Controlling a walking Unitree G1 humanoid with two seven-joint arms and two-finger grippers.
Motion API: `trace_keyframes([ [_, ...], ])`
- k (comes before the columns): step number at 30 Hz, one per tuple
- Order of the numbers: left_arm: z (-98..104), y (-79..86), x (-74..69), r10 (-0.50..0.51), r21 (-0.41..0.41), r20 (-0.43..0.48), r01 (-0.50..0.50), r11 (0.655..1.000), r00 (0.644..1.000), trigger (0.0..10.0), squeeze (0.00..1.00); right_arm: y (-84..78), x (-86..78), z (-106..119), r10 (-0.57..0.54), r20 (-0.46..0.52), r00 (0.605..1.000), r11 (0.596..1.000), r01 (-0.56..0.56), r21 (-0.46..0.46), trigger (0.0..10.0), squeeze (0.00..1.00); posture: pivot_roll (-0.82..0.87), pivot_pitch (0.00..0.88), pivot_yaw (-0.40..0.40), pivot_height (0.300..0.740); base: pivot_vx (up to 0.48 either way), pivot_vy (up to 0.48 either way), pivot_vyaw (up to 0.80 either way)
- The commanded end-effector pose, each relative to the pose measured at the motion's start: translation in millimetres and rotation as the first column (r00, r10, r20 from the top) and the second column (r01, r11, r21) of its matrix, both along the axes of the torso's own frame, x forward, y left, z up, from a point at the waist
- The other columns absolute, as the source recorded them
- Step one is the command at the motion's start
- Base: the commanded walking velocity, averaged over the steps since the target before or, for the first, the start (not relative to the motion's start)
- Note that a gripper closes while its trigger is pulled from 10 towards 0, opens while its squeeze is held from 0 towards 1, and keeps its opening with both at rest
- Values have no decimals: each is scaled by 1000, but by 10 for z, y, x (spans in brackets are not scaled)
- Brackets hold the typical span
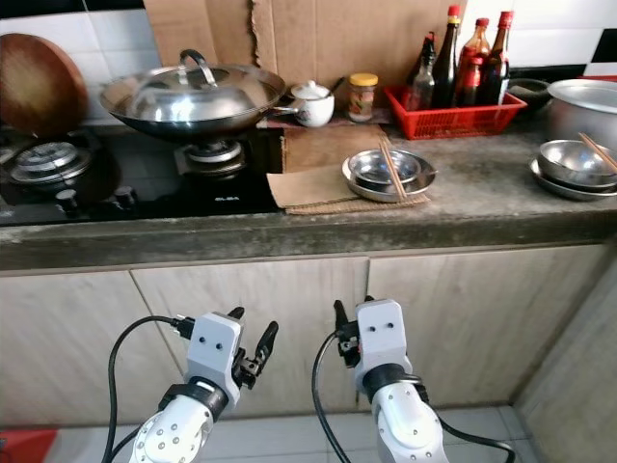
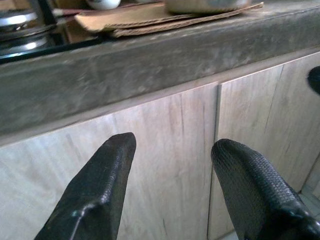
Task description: Kitchen organization
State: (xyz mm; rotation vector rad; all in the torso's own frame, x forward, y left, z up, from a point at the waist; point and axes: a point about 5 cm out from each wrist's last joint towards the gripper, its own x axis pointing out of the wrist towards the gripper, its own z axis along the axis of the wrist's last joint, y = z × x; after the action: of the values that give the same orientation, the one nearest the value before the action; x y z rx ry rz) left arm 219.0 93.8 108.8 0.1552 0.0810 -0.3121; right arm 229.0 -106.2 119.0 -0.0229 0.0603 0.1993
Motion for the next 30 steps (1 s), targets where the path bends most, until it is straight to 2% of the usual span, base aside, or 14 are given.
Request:
trace_keyframes([
  [1, 32, -10, 1, 0, -2, 8, 0, 1000, 1000, 10000, 0, -13, 5, 6, -1, 0, 1000, 1000, 1, 2, 10000, 1000, 141, 6, -14, 740, 307, -349, 0],
  [7, 31, -8, 0, 7, -4, 8, -7, 1000, 1000, 10000, 0, -7, 19, 7, 4, 0, 1000, 1000, -4, -1, 10000, 1000, 141, 6, -15, 740, 308, -364, 0],
  [8, 30, -7, 1, 8, -4, 6, -8, 1000, 1000, 10000, 0, -7, 25, 3, 2, -3, 1000, 1000, -2, -7, 10000, 796, 141, 6, -15, 740, 307, -368, 0],
  [9, 30, -6, 0, 8, -5, 6, -8, 1000, 1000, 10000, 0, -8, 26, 1, 1, -5, 1000, 1000, -1, -11, 10000, 796, 143, 8, -16, 740, 307, -368, 0],
  [10, 29, -5, 2, 10, -9, 3, -10, 1000, 1000, 10000, 0, -9, 29, 2, 0, -4, 1000, 1000, 0, -12, 10000, 0, 144, 7, -18, 740, 311, -364, 0],
  [13, 23, 29, 14, 48, -27, -9, -48, 998, 999, 10000, 0, -33, 52, 15, -14, 3, 1000, 1000, 15, -12, 10000, 0, 144, 7, -18, 740, 206, 0, 0],
  [20, 42, 22, 17, 50, -46, -6, -51, 998, 999, 10000, 0, -71, 151, 76, -42, 36, 998, 999, 42, -8, 10000, 0, 145, 10, -20, 740, 0, 0, 0],
  [25, 97, 13, 37, 63, -47, 20, -62, 997, 998, 10000, 0, -30, 313, 169, -15, 70, 997, 1000, 16, -15, 10000, 0, 146, 17, -21, 740, 0, 0, 0],
  [30, 100, 16, 27, 73, -54, 16, -72, 996, 997, 10000, 0, 9, 384, 221, 1, 89, 996, 1000, -1, -2, 10000, 0, 154, 23, -26, 740, 0, 0, 0],
])
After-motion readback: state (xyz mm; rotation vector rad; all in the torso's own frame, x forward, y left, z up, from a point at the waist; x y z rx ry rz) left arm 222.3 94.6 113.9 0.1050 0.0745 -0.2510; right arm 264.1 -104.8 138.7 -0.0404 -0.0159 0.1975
